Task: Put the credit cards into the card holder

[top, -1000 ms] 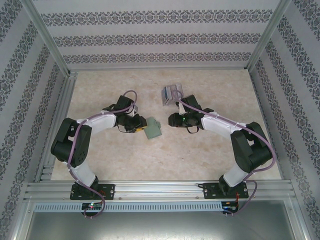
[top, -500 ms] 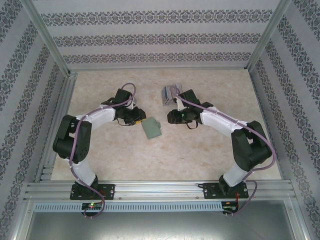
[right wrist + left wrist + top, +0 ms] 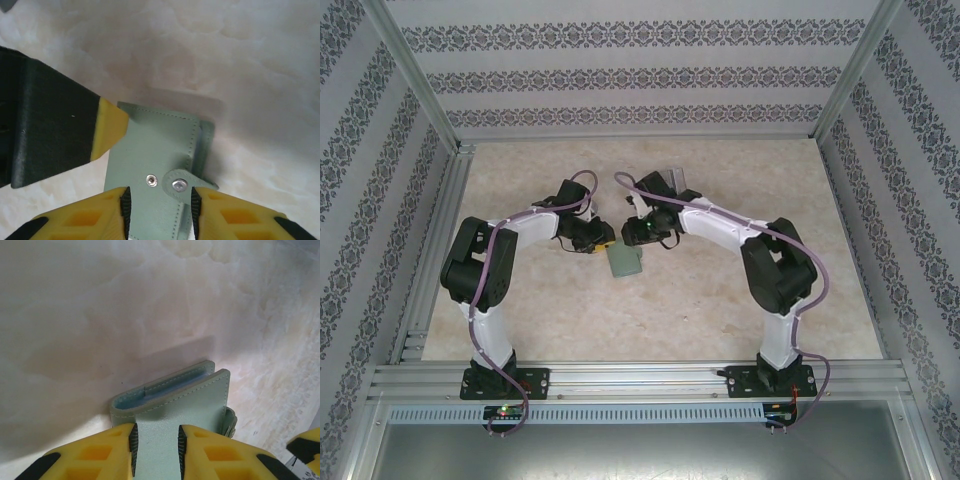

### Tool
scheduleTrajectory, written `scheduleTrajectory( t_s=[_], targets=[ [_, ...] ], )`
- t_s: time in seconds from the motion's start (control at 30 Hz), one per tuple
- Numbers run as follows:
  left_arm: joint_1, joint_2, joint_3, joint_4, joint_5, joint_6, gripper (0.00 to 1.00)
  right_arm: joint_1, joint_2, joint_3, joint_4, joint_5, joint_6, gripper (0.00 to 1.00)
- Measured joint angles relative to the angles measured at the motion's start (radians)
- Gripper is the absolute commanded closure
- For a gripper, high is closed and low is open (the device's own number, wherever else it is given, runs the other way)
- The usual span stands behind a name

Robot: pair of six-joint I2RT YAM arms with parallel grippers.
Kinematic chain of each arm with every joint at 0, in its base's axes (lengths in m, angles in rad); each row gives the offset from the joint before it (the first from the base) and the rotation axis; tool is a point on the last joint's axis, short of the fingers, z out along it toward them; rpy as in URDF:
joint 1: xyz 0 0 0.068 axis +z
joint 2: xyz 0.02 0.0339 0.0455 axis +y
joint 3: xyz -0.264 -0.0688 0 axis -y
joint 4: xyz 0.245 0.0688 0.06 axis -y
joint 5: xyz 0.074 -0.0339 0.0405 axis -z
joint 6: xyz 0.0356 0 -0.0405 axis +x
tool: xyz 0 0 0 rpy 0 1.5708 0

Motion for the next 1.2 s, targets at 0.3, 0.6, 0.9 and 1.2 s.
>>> scheduleTrajectory(
  t_s=[0.3, 0.6, 0.9, 1.2],
  targets=[
    [0.000, 0.001, 0.001, -0.001, -0.002, 0.007, 0.71, 0.032, 0.062, 0.093, -0.103, 0.065, -0.032, 0.64],
    [0.000, -0.013, 0.001, -0.001, -0.010, 0.012, 0.71, 0.069, 0.090, 0.150, -0.180, 0.122, -0.053, 0.64],
    [0.000, -0.071, 0.000, -0.001, -0.029, 0.012, 0.70, 0.093, 0.136, 0.191, -0.230, 0.181, -0.065, 0.65],
    [0.000, -0.079, -0.004, -0.001, -0.040, 0.012, 0.70, 0.099, 0.168, 0.216, -0.262, 0.248, -0.079, 0.69]
  ],
)
